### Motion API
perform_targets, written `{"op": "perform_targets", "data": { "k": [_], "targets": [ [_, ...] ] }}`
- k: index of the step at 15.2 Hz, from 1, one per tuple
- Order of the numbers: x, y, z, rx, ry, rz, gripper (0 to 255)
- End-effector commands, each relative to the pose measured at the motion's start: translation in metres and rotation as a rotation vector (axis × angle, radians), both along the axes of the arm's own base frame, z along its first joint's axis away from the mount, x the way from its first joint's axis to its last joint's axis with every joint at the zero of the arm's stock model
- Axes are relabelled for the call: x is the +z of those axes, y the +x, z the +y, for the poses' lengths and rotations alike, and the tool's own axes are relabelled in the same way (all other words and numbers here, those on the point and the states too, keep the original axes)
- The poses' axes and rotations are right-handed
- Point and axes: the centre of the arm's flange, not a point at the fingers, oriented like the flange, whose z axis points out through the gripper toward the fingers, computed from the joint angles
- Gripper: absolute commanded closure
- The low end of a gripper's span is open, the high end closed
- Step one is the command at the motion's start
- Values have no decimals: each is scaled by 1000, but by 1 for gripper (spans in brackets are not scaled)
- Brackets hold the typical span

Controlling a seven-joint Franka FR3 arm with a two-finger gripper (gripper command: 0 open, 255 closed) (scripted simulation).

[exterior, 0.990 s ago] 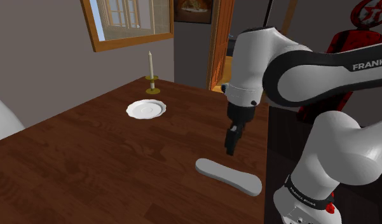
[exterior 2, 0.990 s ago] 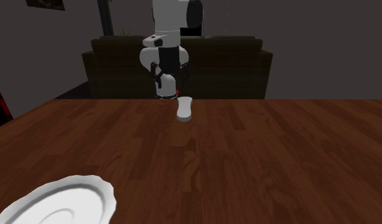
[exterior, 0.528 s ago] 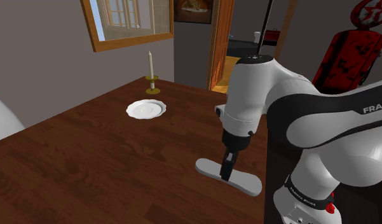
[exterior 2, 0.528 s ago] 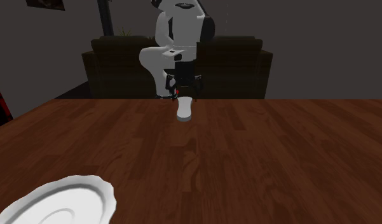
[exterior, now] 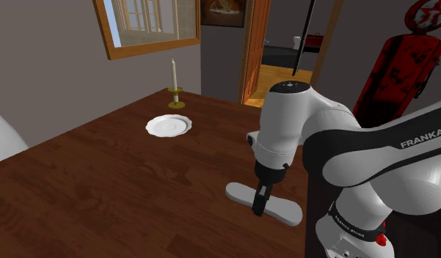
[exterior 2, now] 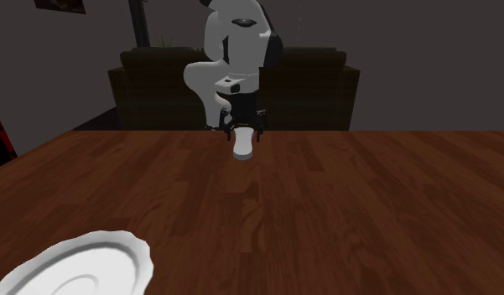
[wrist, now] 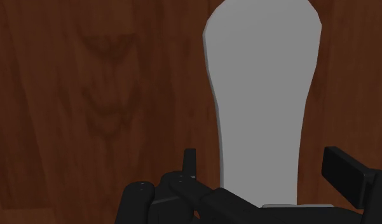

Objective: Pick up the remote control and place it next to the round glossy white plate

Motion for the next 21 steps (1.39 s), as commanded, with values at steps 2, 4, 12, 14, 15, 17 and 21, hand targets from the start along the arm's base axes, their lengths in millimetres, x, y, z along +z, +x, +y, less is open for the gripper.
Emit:
{"op": "perform_targets", "data": {
  "k": [2, 4, 12, 14, 15, 17, 21],
  "targets": [
    [-1, 0, 0, 0, 0, 0, 0],
    [-1, 0, 0, 0, 0, 0, 0],
    [-1, 0, 0, 0, 0, 0, 255],
    [-1, 0, 0, 0, 0, 0, 255],
    [-1, 0, 0, 0, 0, 0, 255],
    [10, 0, 0, 0, 0, 0, 255],
    [31, 0, 0, 0, 0, 0, 255]
  ]
}}
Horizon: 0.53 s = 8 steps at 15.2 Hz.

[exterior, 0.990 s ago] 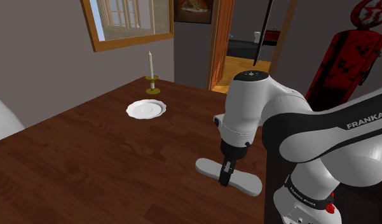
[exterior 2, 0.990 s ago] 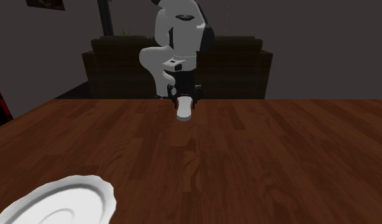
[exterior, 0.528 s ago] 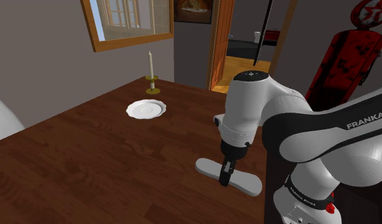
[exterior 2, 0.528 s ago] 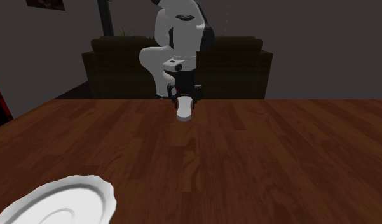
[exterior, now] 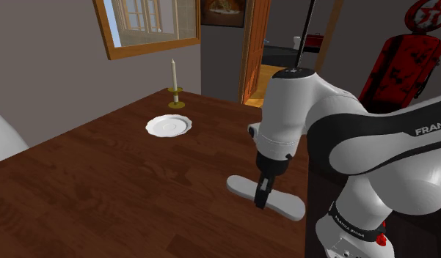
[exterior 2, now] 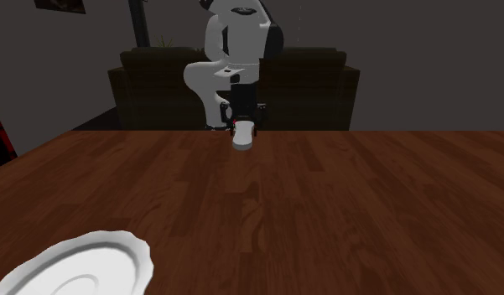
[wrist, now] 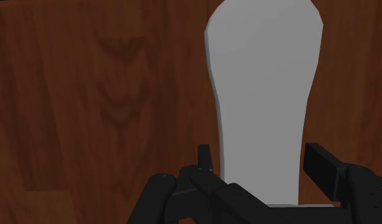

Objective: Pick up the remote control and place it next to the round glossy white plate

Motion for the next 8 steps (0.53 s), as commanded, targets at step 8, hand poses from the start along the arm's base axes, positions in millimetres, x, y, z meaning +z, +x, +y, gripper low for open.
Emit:
{"op": "perform_targets", "data": {
  "k": [8],
  "targets": [
    [47, 0, 0, 0, 0, 1, 255]
  ]
}}
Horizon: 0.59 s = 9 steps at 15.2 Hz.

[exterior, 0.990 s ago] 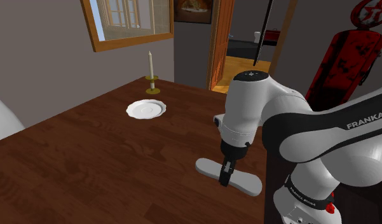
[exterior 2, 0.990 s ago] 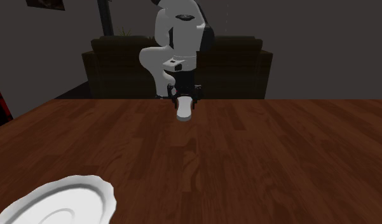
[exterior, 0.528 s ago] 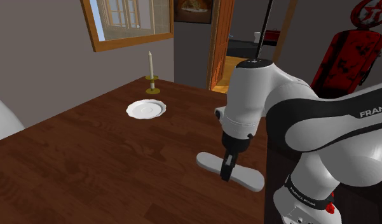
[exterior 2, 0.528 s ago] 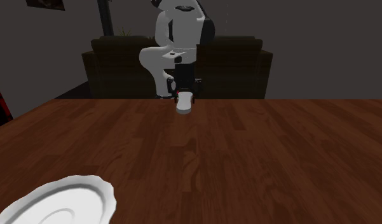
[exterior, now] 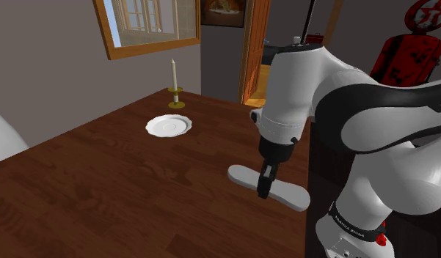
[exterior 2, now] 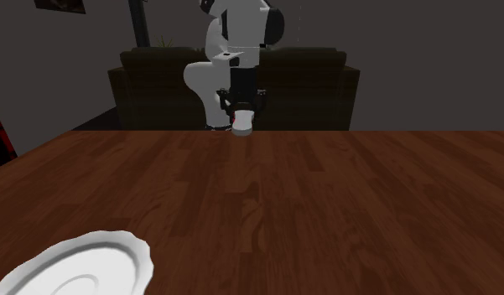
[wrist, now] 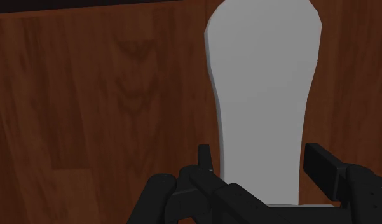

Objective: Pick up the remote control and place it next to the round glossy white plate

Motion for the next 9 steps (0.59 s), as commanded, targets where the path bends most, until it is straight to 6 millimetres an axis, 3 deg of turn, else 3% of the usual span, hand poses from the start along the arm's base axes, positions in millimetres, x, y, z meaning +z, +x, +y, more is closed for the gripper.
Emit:
{"op": "perform_targets", "data": {
  "k": [1, 3, 9],
  "targets": [
    [11, 0, 0, 0, 0, 0, 255],
    [19, 0, 0, 0, 0, 0, 255],
    [19, 63, -47, 0, 0, 0, 255]
  ]
}}
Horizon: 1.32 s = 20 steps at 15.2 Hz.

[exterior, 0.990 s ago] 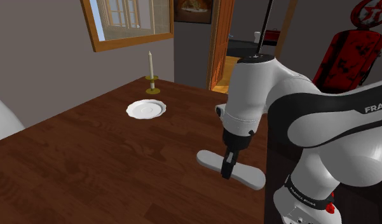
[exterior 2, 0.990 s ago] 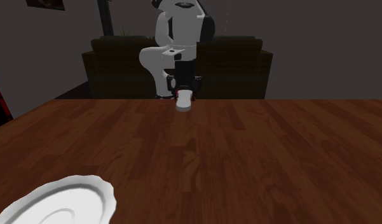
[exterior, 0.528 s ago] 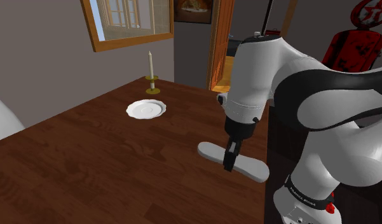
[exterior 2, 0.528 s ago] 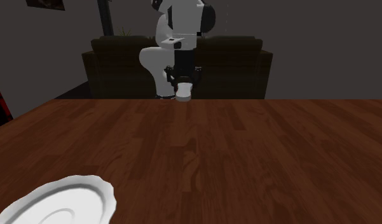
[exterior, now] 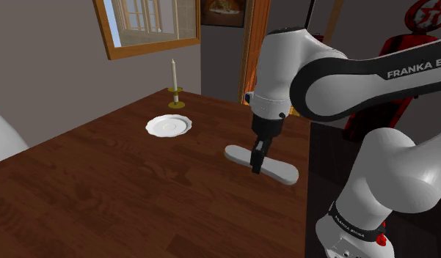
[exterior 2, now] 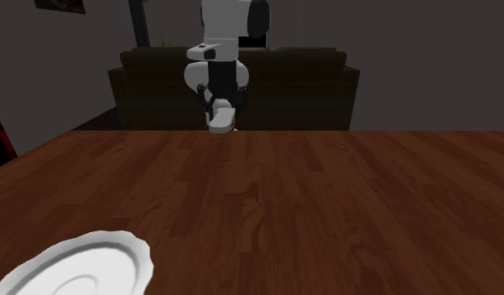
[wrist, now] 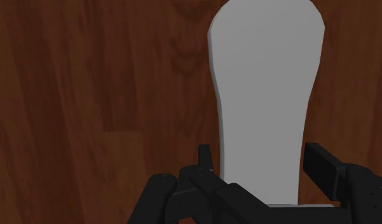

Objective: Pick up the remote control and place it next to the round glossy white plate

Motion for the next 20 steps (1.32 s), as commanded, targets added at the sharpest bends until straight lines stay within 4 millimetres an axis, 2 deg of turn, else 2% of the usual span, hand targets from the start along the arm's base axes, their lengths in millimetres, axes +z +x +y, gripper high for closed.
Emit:
{"op": "perform_targets", "data": {
  "k": [1, 20],
  "targets": [
    [-1, 22, -14, 1, 0, -1, 255],
    [0, 223, -164, 1, 0, -1, 255]
  ]
}}
